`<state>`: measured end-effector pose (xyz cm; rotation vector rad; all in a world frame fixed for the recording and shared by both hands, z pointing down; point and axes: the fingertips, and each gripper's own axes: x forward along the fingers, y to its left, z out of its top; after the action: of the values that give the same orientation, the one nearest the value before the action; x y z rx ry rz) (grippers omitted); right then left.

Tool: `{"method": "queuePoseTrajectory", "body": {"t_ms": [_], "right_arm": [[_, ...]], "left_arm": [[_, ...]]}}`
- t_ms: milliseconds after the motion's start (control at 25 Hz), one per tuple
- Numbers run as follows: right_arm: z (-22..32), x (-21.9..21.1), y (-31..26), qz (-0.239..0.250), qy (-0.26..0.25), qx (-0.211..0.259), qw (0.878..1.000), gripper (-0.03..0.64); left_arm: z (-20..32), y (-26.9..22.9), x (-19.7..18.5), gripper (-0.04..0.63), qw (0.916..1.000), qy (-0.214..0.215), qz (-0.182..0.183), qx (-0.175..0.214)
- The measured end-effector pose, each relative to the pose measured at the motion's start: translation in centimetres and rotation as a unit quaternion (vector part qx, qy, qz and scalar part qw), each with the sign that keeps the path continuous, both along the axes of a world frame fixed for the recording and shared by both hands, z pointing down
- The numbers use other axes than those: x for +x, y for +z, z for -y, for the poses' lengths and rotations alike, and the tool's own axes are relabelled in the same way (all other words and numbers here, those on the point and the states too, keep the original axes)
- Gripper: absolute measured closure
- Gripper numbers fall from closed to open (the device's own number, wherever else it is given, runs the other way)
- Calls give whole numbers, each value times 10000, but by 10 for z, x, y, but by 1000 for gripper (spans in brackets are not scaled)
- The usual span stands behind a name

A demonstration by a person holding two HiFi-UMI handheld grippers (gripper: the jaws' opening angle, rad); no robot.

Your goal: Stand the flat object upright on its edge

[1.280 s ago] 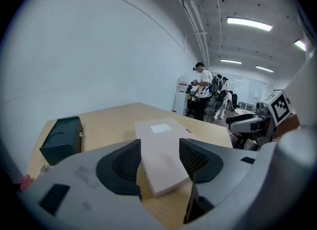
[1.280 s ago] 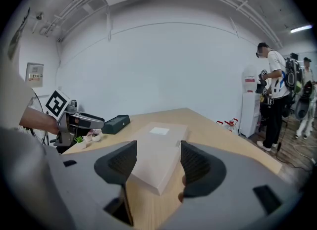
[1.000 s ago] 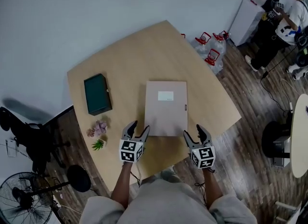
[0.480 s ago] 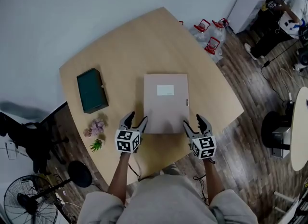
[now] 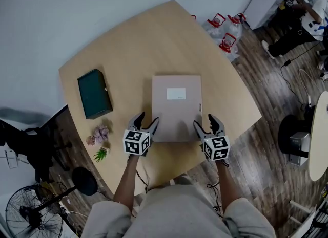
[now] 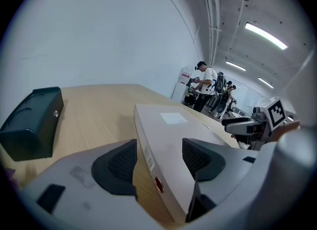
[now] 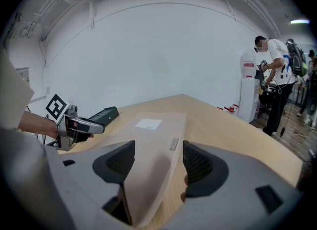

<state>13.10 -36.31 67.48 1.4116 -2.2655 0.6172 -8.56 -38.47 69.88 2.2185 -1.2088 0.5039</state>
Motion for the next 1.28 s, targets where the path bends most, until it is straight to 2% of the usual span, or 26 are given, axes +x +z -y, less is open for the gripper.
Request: {"method": "queuePoseTrajectory", "body": {"t_ms": [1040, 1280], "right_arm": [[55, -2, 42, 556, 50, -759, 9956, 296], [65, -5, 48, 687, 64, -921, 9934, 293]], "left_arm": [[47, 22, 20, 318, 9988, 215, -231, -382], [51, 29, 20, 316, 9978, 127, -357, -548]]}}
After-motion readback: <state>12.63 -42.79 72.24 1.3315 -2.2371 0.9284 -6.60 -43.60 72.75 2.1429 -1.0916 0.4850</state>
